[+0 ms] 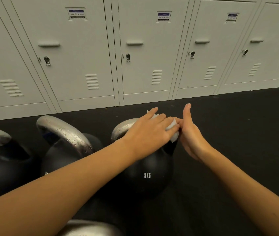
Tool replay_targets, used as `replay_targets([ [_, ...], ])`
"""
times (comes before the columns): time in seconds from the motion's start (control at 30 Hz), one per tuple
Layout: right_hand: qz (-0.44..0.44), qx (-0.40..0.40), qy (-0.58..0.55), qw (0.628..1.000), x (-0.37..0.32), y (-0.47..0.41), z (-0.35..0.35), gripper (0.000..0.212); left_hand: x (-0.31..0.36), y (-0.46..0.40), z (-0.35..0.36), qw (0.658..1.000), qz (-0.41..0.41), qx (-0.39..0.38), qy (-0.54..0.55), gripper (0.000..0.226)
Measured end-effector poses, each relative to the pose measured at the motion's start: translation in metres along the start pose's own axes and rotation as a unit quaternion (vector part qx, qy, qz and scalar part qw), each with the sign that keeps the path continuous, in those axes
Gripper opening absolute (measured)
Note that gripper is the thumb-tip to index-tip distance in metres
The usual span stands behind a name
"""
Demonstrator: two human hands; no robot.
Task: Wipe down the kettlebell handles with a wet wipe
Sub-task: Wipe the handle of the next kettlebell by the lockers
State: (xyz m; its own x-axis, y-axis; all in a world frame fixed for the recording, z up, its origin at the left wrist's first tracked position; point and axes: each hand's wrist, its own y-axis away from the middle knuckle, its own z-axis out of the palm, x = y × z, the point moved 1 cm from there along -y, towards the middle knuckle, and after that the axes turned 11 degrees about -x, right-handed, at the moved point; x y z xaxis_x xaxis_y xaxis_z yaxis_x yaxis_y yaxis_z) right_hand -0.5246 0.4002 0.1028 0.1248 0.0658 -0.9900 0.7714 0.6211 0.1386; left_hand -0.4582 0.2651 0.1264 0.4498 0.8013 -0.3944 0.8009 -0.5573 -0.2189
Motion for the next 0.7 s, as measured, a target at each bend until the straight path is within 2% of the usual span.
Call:
replay_targets([
  [0.2, -0.004, -0.009, 0.025, 1.0, 0.001, 0.001, -0.002, 0.092, -0.016, 0.03, 0.002, 0.997, 0.039, 0.052, -0.028, 0.055],
  [0.33, 0.008, 0.006, 0.027, 1.0, 0.001, 0.0, 0.0, 0.088, -0.026, 0.049, 0.009, 0.997, -0.016, 0.037, 0.059, 0.072],
  [0.43, 0.02, 0.018, 0.04, 0.999, 0.0, 0.0, 0.001, 0.086, -0.028, 0.053, 0.009, 0.986, -0.067, 0.033, 0.147, 0.05],
  [0.5, 0.023, 0.024, 0.046, 0.998, -0.001, 0.0, 0.002, 0.086, -0.029, 0.051, -0.001, 0.959, -0.118, 0.007, 0.257, 0.041],
  [0.57, 0.025, 0.026, 0.046, 0.998, -0.002, 0.001, 0.003, 0.085, -0.034, 0.046, -0.009, 0.915, -0.189, -0.043, 0.355, 0.036],
  [0.7, 0.03, 0.028, 0.048, 0.998, -0.004, 0.002, 0.005, 0.083, -0.046, 0.032, -0.024, 0.836, -0.276, -0.127, 0.457, 0.033],
])
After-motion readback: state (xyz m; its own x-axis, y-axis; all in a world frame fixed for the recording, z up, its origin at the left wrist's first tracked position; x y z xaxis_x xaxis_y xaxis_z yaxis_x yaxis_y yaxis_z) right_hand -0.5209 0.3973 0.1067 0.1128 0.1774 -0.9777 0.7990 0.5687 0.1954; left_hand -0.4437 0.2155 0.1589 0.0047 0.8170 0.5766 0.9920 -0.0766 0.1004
